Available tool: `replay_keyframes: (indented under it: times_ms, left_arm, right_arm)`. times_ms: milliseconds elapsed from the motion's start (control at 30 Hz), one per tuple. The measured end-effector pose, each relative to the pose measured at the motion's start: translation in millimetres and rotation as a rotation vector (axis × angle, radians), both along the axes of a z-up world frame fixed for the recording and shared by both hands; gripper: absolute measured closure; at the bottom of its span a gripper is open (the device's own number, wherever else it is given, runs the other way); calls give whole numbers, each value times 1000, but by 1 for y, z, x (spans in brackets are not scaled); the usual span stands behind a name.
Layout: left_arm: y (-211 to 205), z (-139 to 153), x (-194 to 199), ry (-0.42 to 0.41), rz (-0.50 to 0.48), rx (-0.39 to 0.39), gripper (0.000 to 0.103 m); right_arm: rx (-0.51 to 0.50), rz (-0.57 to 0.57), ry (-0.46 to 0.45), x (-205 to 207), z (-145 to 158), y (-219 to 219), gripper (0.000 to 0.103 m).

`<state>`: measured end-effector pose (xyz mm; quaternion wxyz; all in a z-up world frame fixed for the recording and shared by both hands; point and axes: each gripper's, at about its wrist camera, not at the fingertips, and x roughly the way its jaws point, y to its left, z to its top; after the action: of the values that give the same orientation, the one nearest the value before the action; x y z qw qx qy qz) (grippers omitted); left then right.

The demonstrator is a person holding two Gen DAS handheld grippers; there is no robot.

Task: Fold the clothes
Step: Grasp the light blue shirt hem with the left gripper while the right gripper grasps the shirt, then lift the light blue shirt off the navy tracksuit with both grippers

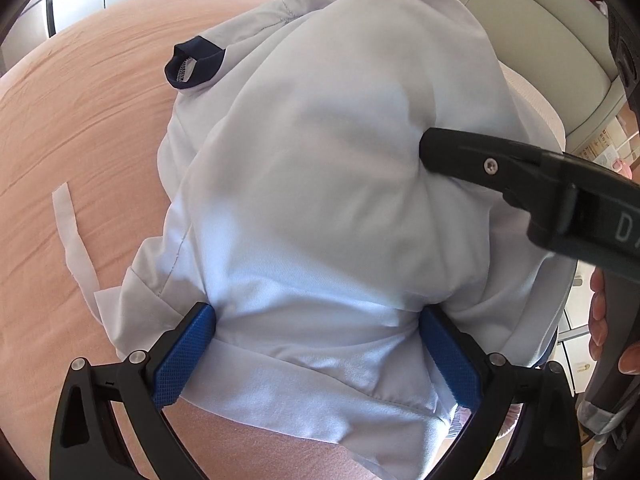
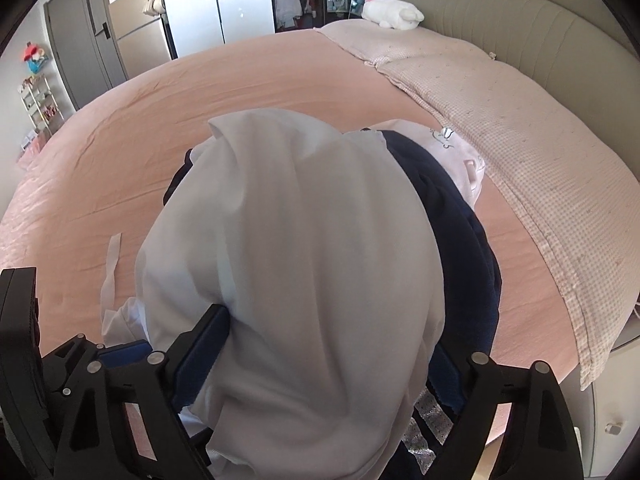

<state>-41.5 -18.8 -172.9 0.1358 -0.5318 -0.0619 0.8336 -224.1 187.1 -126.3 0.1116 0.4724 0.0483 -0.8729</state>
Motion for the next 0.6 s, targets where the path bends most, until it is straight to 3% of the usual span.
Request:
replay_keyframes:
  times_ms: [100,200,400,467,600]
  left_arm:
    - [-8,4,13,-1,11,-6,1]
    - [-17,10,27,6,13,2,9]
    - [-38,22,58,25,13,40,33]
    - [-45,25,70,33,7,71,53]
    - [-61,35,93,64,12,100,67]
  right_arm:
    - [-13,-19,-1,0,2,2,28]
    - [-21,-30,-7,-1,3,3,32]
    - [-12,-41,6,6,4,0,42]
    - [-24,-57,5,7,4,0,48]
    - [-47,-89,13,8,7,-2,59]
